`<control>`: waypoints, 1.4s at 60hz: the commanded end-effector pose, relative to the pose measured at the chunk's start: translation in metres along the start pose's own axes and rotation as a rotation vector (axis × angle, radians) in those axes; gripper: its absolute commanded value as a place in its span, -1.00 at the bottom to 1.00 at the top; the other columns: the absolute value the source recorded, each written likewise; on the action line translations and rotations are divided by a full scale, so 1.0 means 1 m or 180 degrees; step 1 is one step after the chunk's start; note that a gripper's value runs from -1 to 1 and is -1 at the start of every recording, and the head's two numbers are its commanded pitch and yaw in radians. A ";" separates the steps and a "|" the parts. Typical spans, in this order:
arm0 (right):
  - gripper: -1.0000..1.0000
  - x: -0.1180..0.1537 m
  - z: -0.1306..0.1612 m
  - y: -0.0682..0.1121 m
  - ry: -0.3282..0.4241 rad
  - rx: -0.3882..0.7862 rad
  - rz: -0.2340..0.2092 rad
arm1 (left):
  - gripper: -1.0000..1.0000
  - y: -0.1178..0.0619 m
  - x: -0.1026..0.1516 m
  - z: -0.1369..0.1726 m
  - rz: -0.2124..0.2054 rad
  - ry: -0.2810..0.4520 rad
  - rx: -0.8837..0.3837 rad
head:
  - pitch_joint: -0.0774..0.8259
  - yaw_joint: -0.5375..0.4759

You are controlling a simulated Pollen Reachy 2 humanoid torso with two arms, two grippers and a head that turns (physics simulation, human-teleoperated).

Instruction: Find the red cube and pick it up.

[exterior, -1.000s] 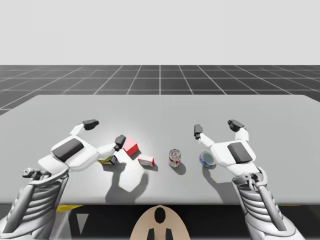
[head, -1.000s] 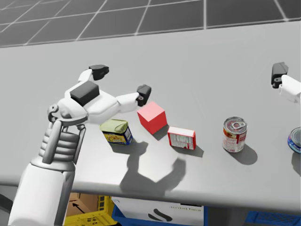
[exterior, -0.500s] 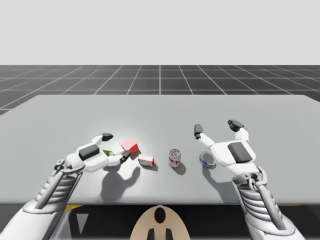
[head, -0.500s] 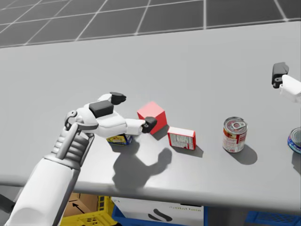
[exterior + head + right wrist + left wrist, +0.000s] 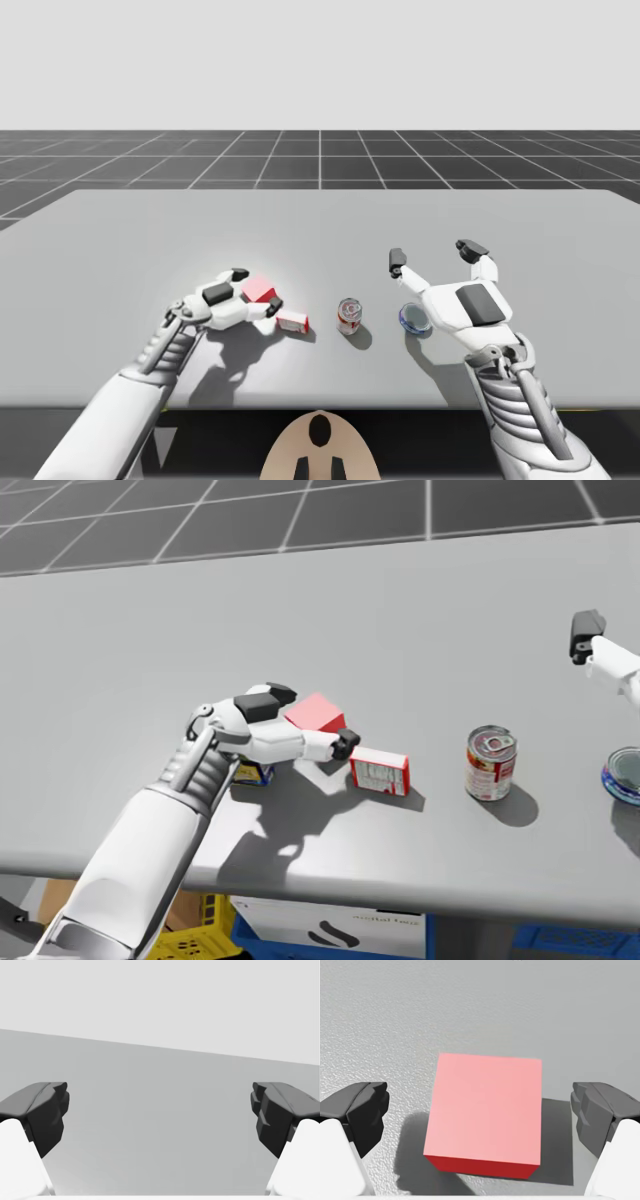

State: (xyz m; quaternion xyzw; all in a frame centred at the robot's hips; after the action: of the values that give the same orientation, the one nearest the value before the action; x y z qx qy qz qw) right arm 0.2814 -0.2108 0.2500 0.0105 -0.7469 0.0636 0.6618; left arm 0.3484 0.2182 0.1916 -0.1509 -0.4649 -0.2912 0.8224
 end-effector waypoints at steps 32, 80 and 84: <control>-1.00 0.000 0.001 0.002 0.0006 -0.0007 -0.0052 | 1.00 0.006 -0.017 -0.022 0.0013 0.0213 0.0158 | 0.57 0.51; -1.00 0.000 -0.002 -0.004 0.0005 0.0009 -0.0136 | 1.00 0.007 0.034 0.031 -0.0192 -0.0292 0.0324 | -0.16 0.56; -1.00 0.000 -0.003 -0.005 -0.0008 0.0015 -0.0119 | 1.00 0.007 0.052 0.049 -0.0274 -0.0436 0.0390 | -0.17 0.56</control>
State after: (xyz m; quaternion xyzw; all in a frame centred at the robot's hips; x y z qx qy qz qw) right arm 0.2838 -0.2150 0.2511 0.0216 -0.7467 0.0544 0.6626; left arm 0.3447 0.2242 0.2117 -0.1178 -0.4938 -0.2859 0.8127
